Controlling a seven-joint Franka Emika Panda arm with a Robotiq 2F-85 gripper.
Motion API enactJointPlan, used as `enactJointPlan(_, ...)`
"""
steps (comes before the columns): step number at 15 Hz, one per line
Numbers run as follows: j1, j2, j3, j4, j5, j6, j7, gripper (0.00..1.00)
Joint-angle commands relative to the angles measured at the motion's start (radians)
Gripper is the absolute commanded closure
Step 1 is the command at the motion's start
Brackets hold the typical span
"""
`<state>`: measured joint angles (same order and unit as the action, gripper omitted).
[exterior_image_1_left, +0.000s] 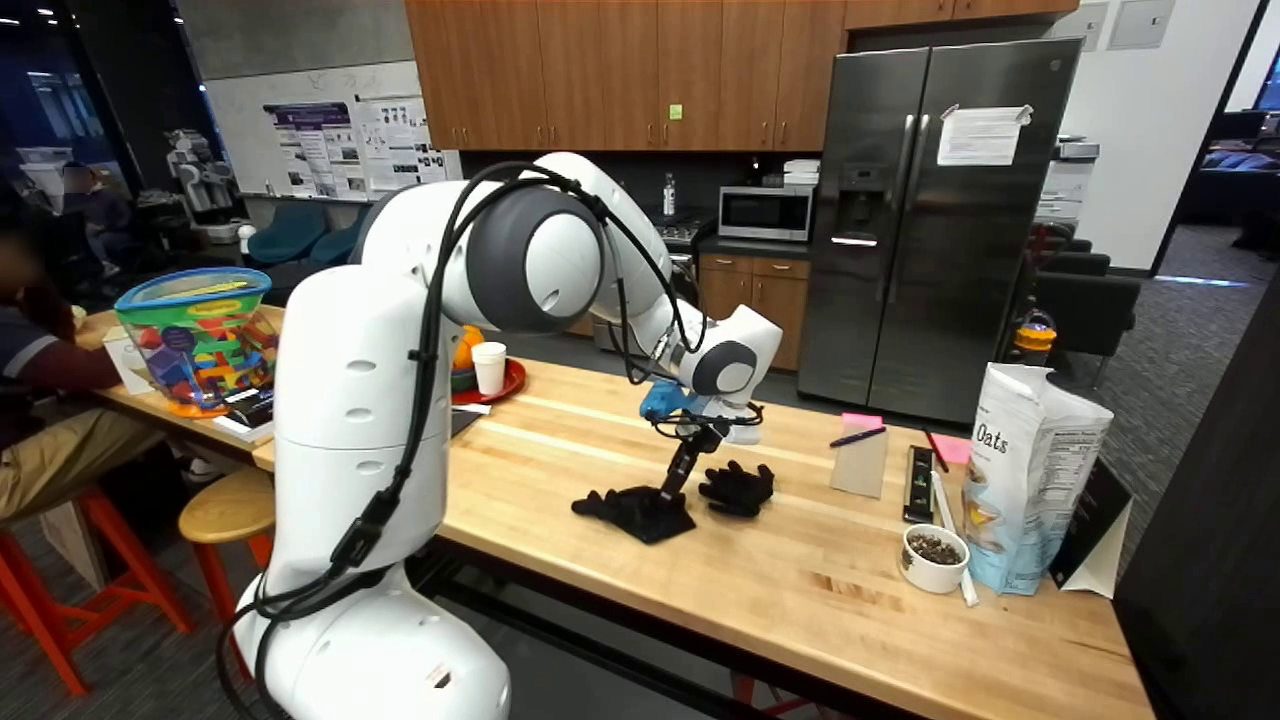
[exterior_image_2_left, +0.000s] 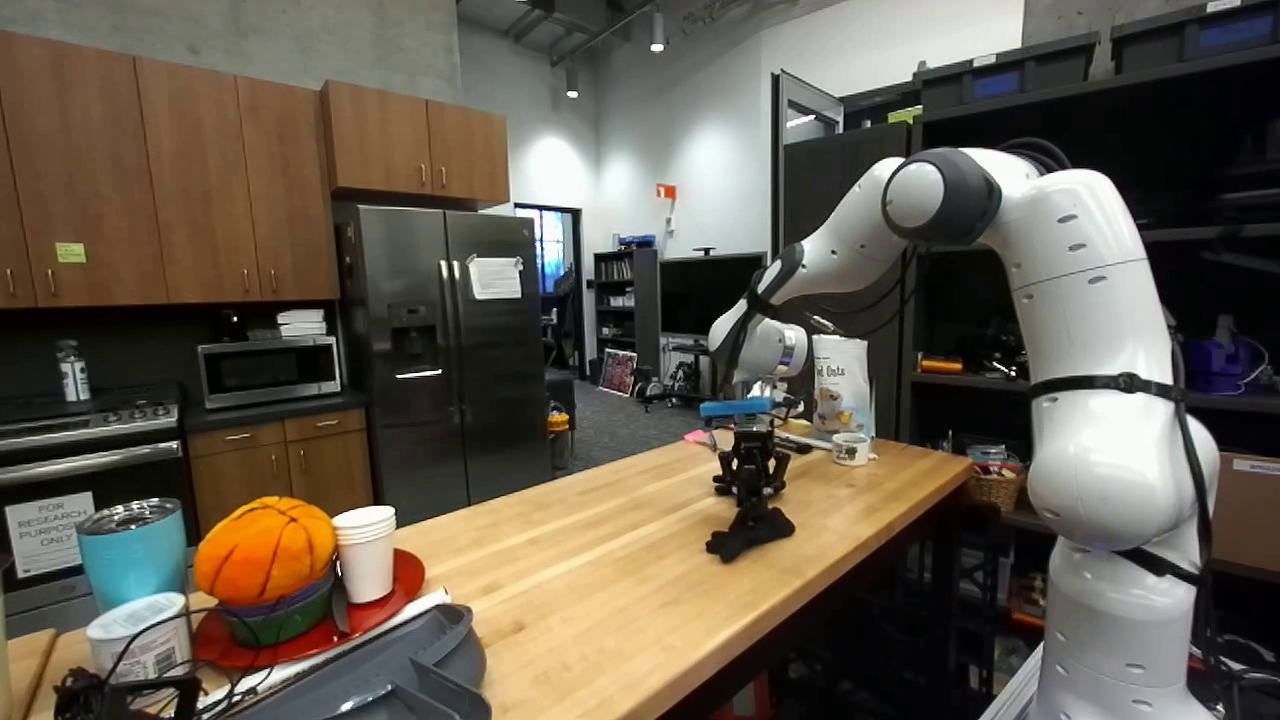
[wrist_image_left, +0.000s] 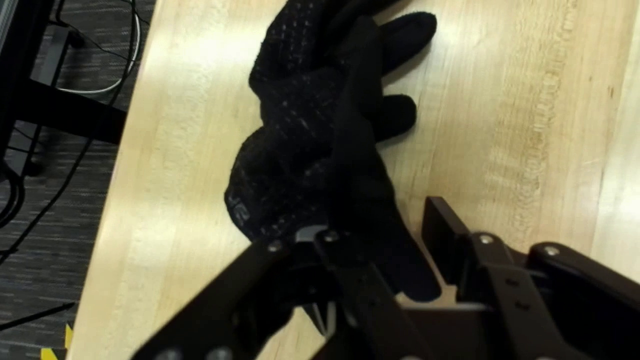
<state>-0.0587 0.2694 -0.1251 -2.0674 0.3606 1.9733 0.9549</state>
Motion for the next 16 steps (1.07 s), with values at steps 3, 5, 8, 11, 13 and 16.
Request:
enactJointPlan(3, 0.012, -0.022, 0.005, -0.011, -0.042, 0.026, 0.005, 0.99)
enactJointPlan(5, 0.015, -0.033, 0.004, -0.015, -0.052, 0.035, 0.009, 1.00)
enactJointPlan(8, 0.024, -0.071, 0.002, -0.034, -0.078, 0.059, 0.024, 0.99)
enactJointPlan(11, 0.029, -0.150, 0.000, -0.063, -0.116, 0.095, 0.053, 0.99)
enactJointPlan(13, 0.031, -0.222, 0.003, -0.090, -0.143, 0.126, 0.079, 0.99)
enactJointPlan(16, 0.038, -0.326, 0.019, -0.117, -0.243, 0.180, 0.186, 0.99)
